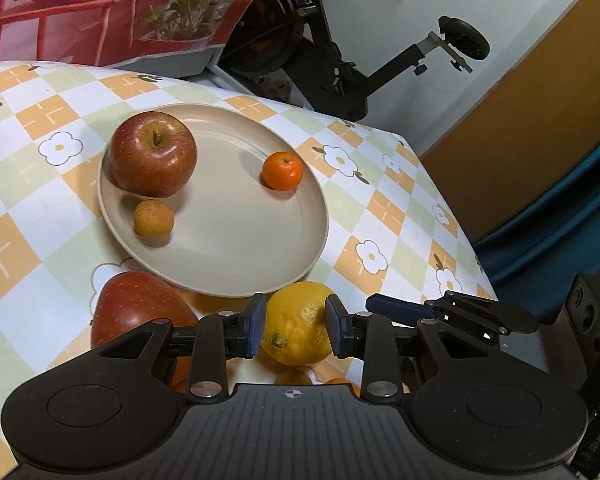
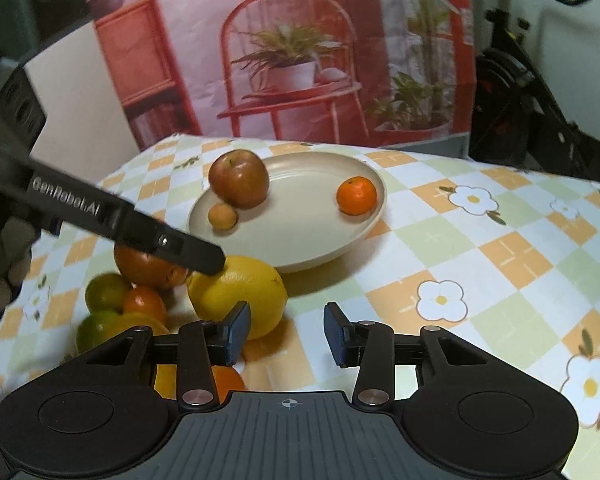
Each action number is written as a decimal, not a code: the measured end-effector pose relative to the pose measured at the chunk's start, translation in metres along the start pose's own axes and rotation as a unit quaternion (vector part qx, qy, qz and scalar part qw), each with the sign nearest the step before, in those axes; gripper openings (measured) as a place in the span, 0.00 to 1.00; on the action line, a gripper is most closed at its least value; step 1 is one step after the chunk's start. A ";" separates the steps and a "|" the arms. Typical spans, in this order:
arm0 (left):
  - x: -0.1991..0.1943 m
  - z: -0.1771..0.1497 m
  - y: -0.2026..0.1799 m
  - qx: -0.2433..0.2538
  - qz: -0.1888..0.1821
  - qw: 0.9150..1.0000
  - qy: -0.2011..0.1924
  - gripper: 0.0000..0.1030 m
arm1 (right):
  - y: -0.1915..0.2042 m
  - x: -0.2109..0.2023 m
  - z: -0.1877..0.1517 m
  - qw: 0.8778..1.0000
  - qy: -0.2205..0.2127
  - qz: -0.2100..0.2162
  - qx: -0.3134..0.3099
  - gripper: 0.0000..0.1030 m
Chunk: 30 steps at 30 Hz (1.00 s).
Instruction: Organize fruits
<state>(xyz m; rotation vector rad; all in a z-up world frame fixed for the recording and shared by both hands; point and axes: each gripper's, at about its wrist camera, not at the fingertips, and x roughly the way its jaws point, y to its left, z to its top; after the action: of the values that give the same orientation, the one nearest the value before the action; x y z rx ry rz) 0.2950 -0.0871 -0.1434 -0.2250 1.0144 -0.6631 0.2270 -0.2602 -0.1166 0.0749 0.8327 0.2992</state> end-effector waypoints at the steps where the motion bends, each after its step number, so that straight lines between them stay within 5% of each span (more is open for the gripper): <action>1: 0.001 0.001 0.000 -0.001 0.000 1.000 0.000 0.33 | -0.001 0.001 0.001 1.000 0.002 0.003 -0.005 0.38; 30: 0.008 0.006 -0.004 0.017 0.017 1.000 -0.006 0.32 | 0.018 0.035 0.005 0.991 0.068 0.075 -0.089 0.44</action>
<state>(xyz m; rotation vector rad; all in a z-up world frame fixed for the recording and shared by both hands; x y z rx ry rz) 0.3013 -0.0959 -0.1435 -0.1824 0.9923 -0.6465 0.2487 -0.2324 -0.1347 -0.0504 0.9338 0.5245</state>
